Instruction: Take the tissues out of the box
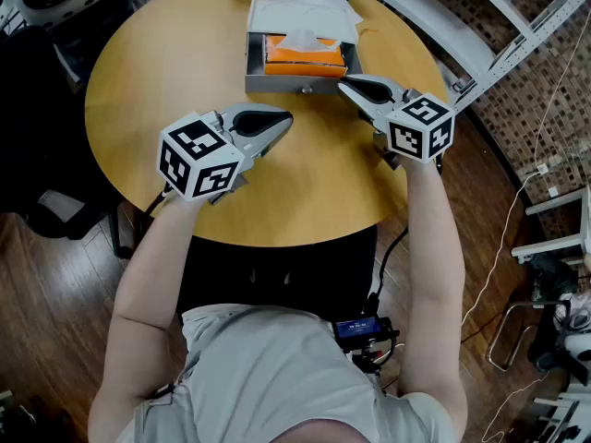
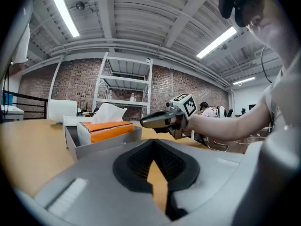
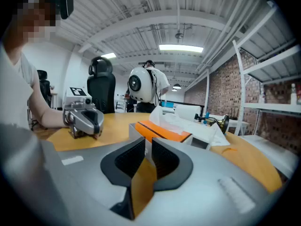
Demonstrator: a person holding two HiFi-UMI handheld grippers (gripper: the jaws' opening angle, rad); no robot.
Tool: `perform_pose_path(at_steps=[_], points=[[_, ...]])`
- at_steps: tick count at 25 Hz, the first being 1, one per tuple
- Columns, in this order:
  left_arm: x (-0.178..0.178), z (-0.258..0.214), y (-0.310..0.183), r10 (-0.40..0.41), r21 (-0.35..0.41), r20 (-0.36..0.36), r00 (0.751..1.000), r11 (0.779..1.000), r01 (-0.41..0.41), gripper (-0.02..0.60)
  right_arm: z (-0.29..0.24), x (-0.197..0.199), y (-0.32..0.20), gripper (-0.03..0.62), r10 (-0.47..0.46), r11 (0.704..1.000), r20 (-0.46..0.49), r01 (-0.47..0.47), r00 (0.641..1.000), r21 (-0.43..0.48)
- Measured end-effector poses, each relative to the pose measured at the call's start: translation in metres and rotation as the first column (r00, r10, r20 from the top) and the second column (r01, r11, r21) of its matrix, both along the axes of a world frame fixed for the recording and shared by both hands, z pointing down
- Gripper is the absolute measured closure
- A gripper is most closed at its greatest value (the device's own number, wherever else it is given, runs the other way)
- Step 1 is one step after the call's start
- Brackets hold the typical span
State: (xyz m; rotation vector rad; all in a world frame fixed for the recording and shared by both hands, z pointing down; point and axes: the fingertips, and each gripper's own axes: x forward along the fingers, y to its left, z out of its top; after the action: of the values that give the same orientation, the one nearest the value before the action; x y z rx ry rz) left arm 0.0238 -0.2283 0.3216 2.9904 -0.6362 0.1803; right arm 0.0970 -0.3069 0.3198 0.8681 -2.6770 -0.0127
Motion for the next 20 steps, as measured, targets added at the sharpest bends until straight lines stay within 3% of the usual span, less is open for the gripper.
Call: perform_pose_path(at_steps=[5, 11, 17, 20], points=[[0.000, -0.002, 0.003, -0.005, 0.001, 0.008, 1.000, 1.000, 0.005, 0.581, 0.007, 0.015, -0.030, 0.442, 0.089, 0.996, -0.141, -0.090, 0.986, 0.002], [-0.003, -0.001, 0.003, -0.003, 0.000, 0.007, 1.000, 1.000, 0.003, 0.581, 0.010, 0.016, -0.059, 0.370, 0.163, 0.975, -0.056, -0.170, 0.985, -0.146], [-0.003, -0.001, 0.001, -0.002, 0.000, 0.006, 1.000, 1.000, 0.002, 0.581, 0.009, 0.006, -0.070, 0.355, 0.149, 0.955, 0.014, -0.141, 0.989, -0.260], [-0.004, -0.001, 0.000, -0.001, 0.001, 0.006, 1.000, 1.000, 0.001, 0.581, 0.011, 0.009, -0.072, 0.430, 0.155, 0.953, 0.017, -0.145, 0.988, -0.267]])
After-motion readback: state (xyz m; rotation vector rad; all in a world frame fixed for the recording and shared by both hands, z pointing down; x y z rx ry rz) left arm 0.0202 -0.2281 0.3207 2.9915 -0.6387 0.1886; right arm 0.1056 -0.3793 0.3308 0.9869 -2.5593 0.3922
